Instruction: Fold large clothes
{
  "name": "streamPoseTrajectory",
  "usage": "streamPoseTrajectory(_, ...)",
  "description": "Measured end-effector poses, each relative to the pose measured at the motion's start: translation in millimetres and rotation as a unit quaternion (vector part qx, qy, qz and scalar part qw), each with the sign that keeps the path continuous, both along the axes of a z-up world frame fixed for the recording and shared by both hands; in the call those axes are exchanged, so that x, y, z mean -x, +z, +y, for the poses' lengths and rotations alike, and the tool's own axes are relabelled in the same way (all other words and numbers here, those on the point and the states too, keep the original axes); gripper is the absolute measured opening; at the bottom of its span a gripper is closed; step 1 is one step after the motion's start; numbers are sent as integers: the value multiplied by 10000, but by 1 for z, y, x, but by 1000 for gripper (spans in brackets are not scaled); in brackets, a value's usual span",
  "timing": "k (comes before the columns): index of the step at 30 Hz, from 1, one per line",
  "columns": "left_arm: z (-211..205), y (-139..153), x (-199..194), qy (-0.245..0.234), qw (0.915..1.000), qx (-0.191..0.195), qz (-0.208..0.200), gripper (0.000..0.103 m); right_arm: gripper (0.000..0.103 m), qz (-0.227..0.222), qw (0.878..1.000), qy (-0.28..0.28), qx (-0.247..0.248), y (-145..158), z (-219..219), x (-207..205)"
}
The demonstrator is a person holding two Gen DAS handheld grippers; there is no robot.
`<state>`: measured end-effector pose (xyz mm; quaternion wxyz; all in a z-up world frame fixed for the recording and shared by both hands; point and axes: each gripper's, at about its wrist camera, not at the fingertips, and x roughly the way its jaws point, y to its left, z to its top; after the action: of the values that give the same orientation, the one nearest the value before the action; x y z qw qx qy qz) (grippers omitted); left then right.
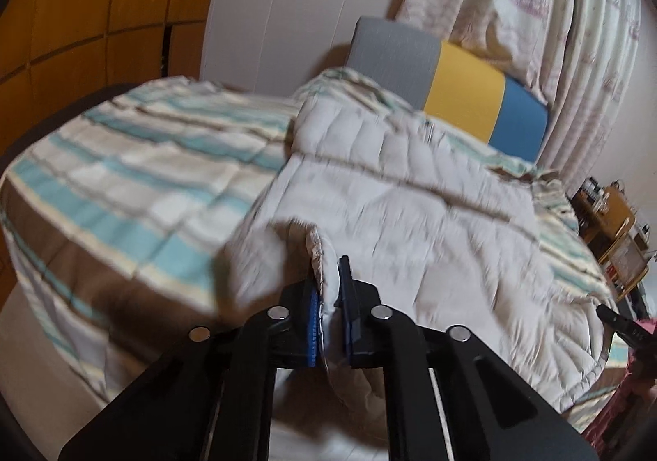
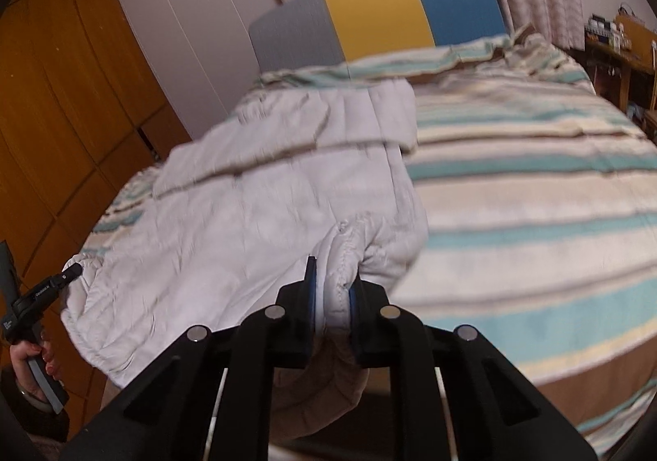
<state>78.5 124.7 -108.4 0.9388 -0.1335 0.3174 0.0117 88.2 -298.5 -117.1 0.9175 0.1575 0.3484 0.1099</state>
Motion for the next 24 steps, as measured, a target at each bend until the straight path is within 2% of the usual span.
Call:
streamPoseTrajectory(5,1,29,-44,-68,9996,30,-254,8,12,-241,9997,-44,30,22,2,-40)
streamPoseTrajectory(9,3,38,-84,-128,9996,-3,-241,8,12,-267,9995,-142,-109,33,-4,-81)
streamPoseTrajectory(12,8,43,-120,-146,9997,130,-114,8,12,-217,9990,-247,-286,36,-12,-110)
streamPoseTrajectory(17,17,51,-193,-240,9981,443,351,8,12,-117,9980,-423,-463,35,-19,-169)
streamPoseTrajectory(20,17,54,-231,-339,9964,559,541,8,12,-102,9975,-564,-411,32,-22,-203)
streamPoseTrajectory(24,25,54,-280,-376,9928,931,647,11,12,-42,9963,-795,-314,23,-29,-246)
